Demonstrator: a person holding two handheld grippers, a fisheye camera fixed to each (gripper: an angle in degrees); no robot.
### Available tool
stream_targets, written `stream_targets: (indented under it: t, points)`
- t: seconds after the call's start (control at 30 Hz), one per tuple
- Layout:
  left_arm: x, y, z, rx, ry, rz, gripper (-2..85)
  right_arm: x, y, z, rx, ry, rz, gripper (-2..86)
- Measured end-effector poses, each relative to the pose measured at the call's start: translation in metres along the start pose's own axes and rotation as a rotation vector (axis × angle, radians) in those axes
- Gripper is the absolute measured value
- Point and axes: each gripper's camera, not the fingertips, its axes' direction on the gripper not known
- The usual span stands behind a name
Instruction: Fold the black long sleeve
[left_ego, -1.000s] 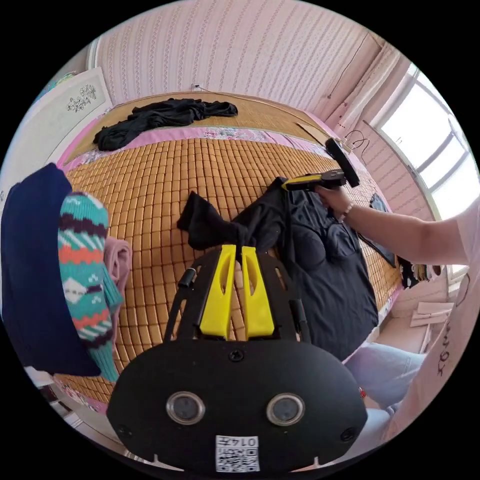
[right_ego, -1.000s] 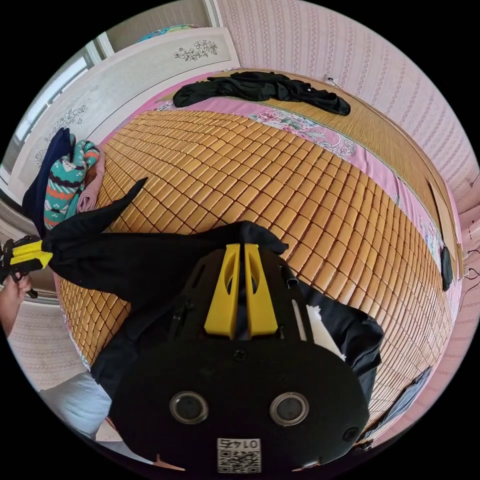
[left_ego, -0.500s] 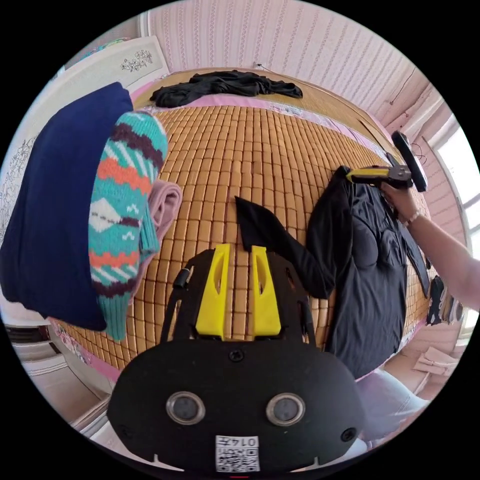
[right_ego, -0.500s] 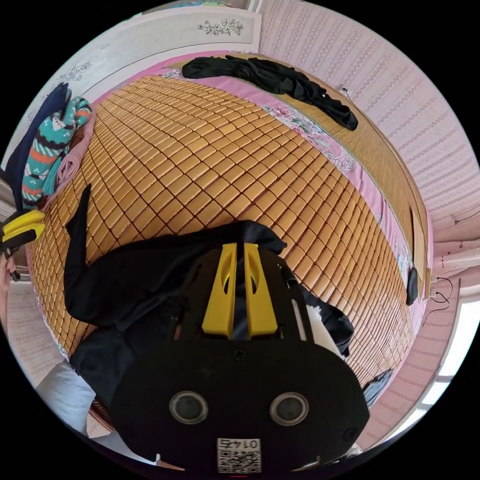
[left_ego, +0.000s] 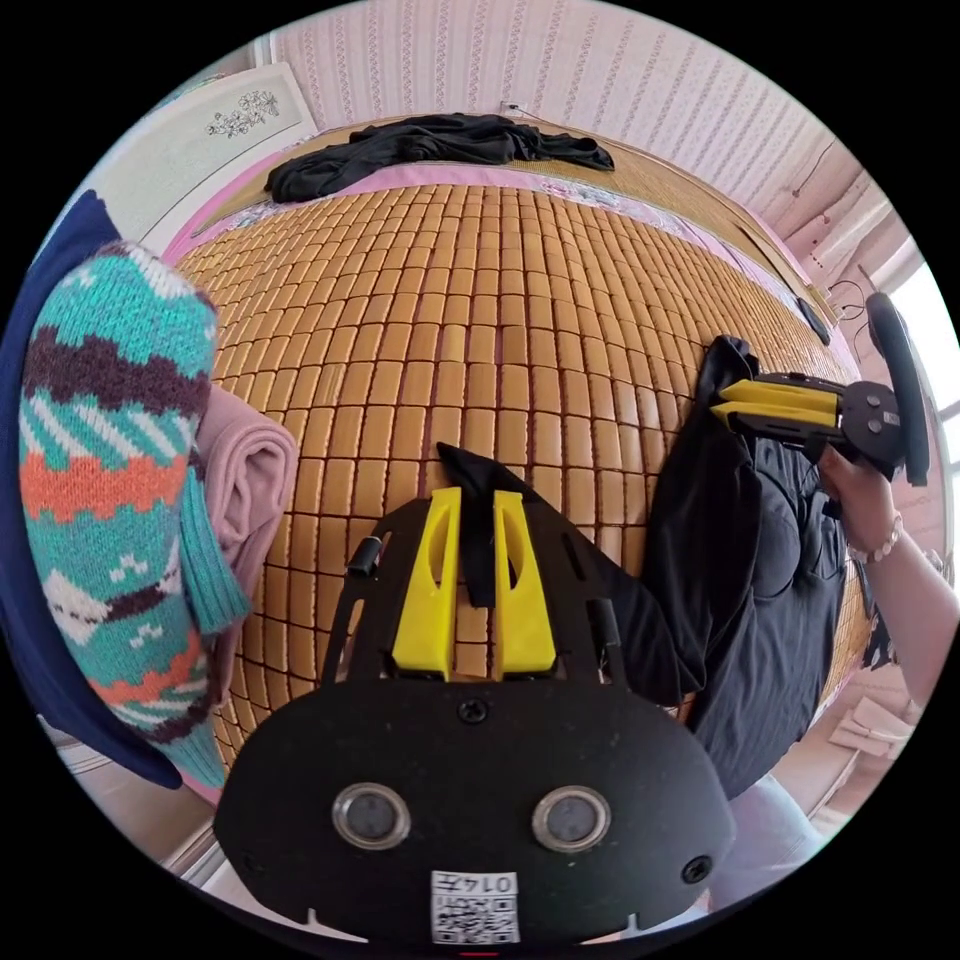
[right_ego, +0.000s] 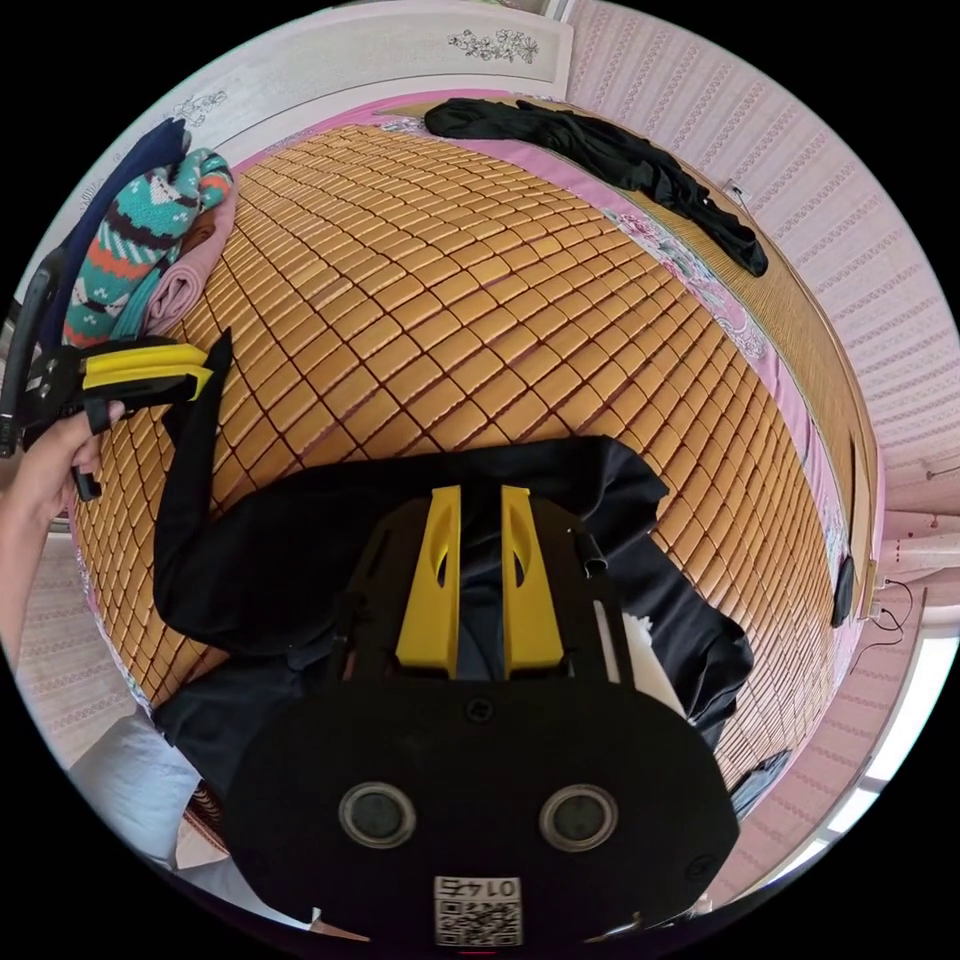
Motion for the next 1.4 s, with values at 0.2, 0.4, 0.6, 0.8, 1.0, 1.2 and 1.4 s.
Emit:
stream_targets:
  t: [0.2,0.4,0.6,0.8,1.0,1.2,1.4]
  points:
    - [0.018,0.003,-0.002,-0.014,-0.043,0.074,1.4,-0.011,-0.010,-0.002,-0.002,0.014,-0.017,6.7]
    - [0.042,0.007,0.000,-0.030,-0.172,0.170,-0.9,-0.012,-0.015,-0.003,0.015,-0.032,0.021,6.7]
    - [0.040,0.016,-0.001,-0.023,-0.151,0.166,-1.0,-0.016,-0.027,-0.004,-0.024,-0.029,0.014,6.3]
    - [0.024,0.042,-0.013,-0.018,-0.125,0.117,-1.0,-0.017,-0.029,-0.004,-0.011,-0.040,0.039,5.0]
    - [-0.012,0.129,-0.057,-0.031,-0.183,0.042,-1.0,-0.014,-0.026,-0.012,0.045,-0.043,0.035,-0.2]
    - [-0.042,0.231,-0.115,0.102,-0.104,-0.095,-1.0,-0.010,-0.027,-0.016,0.097,-0.086,0.034,-0.7]
    - [-0.049,0.294,-0.154,0.467,-0.142,-0.119,-1.0,-0.016,-0.039,-0.020,0.153,-0.130,0.021,-0.7]
